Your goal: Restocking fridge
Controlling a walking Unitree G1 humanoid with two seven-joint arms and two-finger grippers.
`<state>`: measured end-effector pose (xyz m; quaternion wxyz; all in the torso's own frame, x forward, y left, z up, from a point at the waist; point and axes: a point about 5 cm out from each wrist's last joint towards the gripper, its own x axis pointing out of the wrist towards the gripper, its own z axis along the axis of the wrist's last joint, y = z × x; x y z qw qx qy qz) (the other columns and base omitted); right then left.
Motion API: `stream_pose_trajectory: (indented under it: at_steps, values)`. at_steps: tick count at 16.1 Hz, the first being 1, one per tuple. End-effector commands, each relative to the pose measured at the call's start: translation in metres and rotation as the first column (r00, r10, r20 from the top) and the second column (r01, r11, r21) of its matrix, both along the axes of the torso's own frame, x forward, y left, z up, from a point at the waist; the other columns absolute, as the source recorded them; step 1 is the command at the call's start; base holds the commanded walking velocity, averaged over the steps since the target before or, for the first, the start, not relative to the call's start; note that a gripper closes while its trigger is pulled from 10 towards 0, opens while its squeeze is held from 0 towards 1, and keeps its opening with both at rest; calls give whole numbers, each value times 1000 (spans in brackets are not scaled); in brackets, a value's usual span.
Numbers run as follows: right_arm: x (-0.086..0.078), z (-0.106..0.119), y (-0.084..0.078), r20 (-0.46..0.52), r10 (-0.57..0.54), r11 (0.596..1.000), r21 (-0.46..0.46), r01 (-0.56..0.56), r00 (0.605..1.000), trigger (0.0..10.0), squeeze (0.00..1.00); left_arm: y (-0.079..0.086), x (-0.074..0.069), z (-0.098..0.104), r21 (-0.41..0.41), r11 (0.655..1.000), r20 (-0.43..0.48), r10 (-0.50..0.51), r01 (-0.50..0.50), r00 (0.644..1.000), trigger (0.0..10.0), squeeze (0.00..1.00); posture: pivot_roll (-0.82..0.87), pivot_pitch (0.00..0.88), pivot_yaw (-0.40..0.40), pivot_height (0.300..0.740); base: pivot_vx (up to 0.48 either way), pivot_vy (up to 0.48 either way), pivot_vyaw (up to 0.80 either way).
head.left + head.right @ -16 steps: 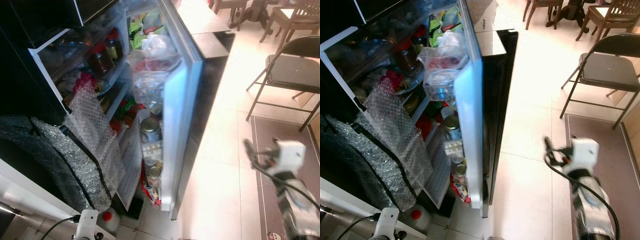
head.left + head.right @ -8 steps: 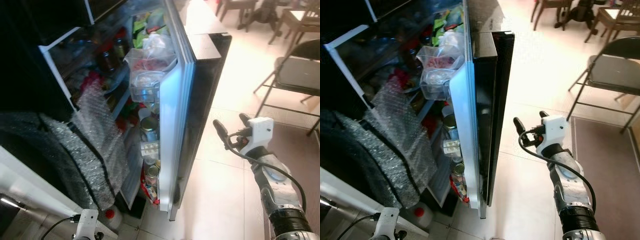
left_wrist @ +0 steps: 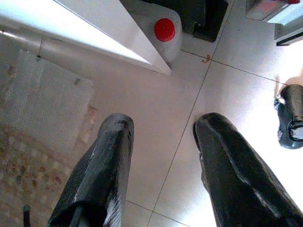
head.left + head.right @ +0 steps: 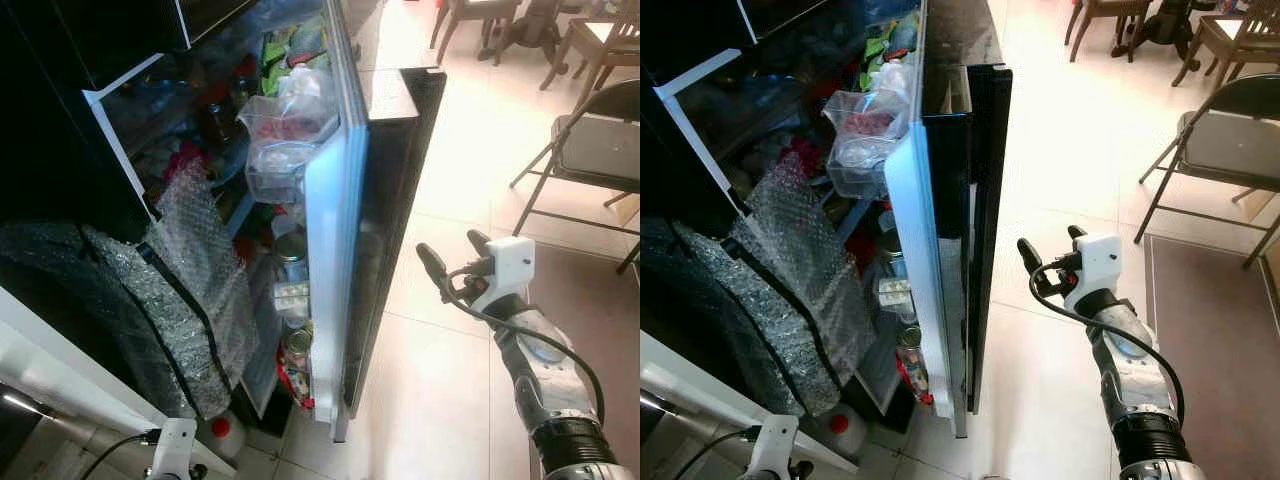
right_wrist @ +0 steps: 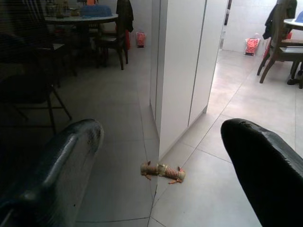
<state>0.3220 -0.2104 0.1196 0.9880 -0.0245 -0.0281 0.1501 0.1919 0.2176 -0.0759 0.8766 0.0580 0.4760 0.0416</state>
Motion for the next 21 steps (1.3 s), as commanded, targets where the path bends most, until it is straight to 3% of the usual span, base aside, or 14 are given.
stream_pose_trajectory:
  at_steps: [1, 13, 14, 15, 17, 18, 19, 20, 21]
  values:
    - [0, 2, 2, 6, 9, 1000, -2, -9, 1000, 10000, 0, 3, -3, -1, 6, 1000, -21, 4, -4, 1000, 10000, 0, -271, 48, 38, 740, 0, 0, 0]
    - [0, 2, 3, 5, 11, 1000, -2, -11, 1000, 10000, 0, 3, -3, -1, 6, 1000, -21, 3, -3, 1000, 10000, 0, -272, 48, 38, 740, 0, 0, 0]
    - [-7, -20, -49, -71, -482, 876, -22, 482, 873, 10000, 0, 2, -3, -1, 9, 1000, -20, -8, 8, 1000, 10000, 0, -268, 52, 38, 740, 0, 0, 0]
    - [-16, -27, -66, -93, -584, 811, -23, 585, 806, 10000, 0, 2, -3, -1, 10, 1000, -20, -9, 9, 1000, 10000, 0, -269, 52, 39, 740, 0, 0, 0]
    - [-35, -41, -89, -148, -680, 727, -11, 686, 718, 10000, 0, 2, -3, -1, 11, 1000, -21, -12, 12, 1000, 10000, 0, -270, 52, 40, 740, 0, 0, 0]
    - [-37, -43, -91, -160, -686, 720, -7, 694, 710, 10000, 0, 2, -3, -1, 11, 1000, -21, -12, 12, 1000, 10000, 0, -270, 52, 40, 740, 0, 0, 0]
    - [-45, -53, -96, -207, -706, 695, -18, 719, 677, 10000, 0, 2, -3, -1, 11, 1000, -22, -12, 12, 1000, 10000, 0, -270, 52, 40, 740, 0, 0, 0]
    - [-46, -56, -96, -218, -713, 686, -23, 727, 666, 10000, 0, 2, -3, -1, 11, 1000, -22, -12, 12, 1000, 10000, 0, -270, 52, 40, 740, 0, 0, 0]
    - [-39, -51, -89, -196, -663, 738, -11, 675, 722, 10000, 0, 3, -3, -1, 12, 1000, -21, -10, 10, 1000, 10000, 0, -268, 48, 42, 740, 0, 0, 0]
